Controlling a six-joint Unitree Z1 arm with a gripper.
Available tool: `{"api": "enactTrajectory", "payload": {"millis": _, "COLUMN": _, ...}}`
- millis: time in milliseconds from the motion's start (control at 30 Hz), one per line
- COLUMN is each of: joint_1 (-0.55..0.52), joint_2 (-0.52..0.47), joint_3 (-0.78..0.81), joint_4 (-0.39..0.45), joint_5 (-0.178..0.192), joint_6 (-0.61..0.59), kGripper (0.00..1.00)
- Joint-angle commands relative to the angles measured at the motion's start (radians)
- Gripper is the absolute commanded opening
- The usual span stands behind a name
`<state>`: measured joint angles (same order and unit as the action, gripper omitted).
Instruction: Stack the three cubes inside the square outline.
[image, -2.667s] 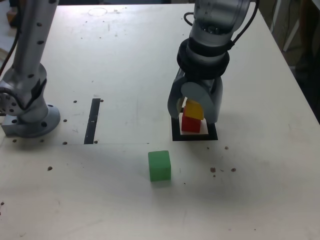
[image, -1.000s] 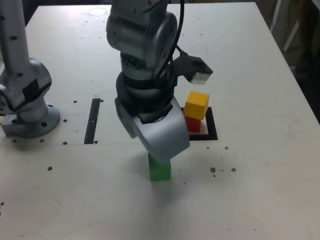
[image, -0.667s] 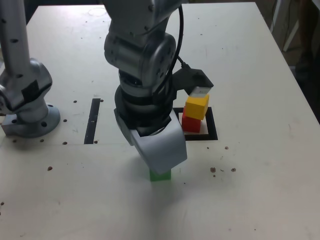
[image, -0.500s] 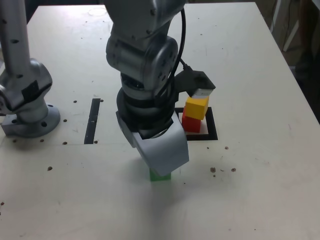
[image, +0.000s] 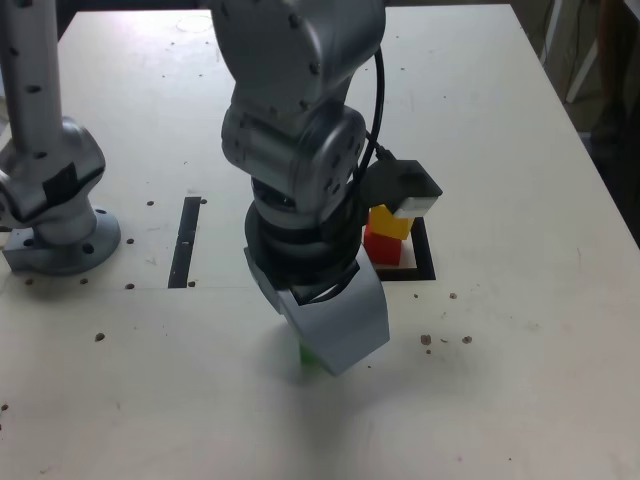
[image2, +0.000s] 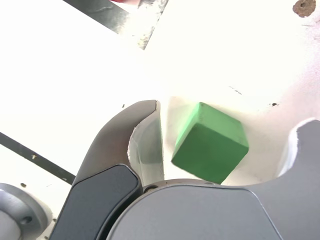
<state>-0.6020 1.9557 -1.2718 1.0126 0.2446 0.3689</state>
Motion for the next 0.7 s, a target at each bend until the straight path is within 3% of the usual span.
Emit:
{"api": "enactTrajectory", "payload": {"millis": 0, "joint_1": -0.007, "joint_2": 0.012, "joint_3": -0.001, "joint_4": -0.014, "joint_5": -0.003, "joint_6": -0.007, "kGripper": 0.82}}
{"api": "enactTrajectory", "payload": {"millis": 200, "joint_1": -0.01, "joint_2": 0.026, "joint_3": 0.007, "joint_4": -0.035, "joint_5": -0.011, "joint_6": -0.024, "kGripper": 0.72}}
{"api": "enactTrajectory", "payload": {"millis": 467, "joint_1": -0.017, "joint_2": 0.022, "joint_3": 0.017, "joint_4": -0.05, "joint_5": -0.009, "joint_6": -0.034, "kGripper": 0.37}}
{"api": "enactTrajectory", "payload": {"millis": 667, "joint_1": -0.019, "joint_2": 0.02, "joint_3": 0.024, "joint_4": -0.052, "joint_5": -0.008, "joint_6": -0.034, "kGripper": 0.31}}
